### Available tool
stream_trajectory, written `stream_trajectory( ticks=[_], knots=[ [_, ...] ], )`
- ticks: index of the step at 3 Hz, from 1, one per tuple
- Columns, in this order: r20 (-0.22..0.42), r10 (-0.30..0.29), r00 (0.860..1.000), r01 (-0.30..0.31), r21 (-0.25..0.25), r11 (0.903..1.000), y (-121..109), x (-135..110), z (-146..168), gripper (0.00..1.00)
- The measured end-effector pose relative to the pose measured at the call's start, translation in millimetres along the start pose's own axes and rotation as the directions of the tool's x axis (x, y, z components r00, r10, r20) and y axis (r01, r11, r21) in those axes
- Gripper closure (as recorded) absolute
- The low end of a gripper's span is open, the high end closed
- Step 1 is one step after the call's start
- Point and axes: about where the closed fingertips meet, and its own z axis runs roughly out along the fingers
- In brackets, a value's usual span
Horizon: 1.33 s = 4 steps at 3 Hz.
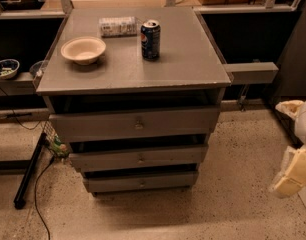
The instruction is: Open top drawer
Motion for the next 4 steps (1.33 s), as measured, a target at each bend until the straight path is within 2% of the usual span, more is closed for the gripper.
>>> stream_trajectory(
  ticks=[1,2,3,4],
  knots=[
    [0.0,0.0,1.0,0.0,0.0,1.0,0.0,0.0,0.0,0.0],
    [0.046,-0.003,0.999,0.002,0.026,0.9997,-12.7,-7.2,13.2,0.0],
    [0.119,-0.012,0.993,0.012,0.001,0.9999,-24.6,-20.2,34.7,0.0],
    [0.225,-0.056,0.973,0.079,-0.093,0.9925,-28.9,-43.6,70.0,0.0]
  ],
)
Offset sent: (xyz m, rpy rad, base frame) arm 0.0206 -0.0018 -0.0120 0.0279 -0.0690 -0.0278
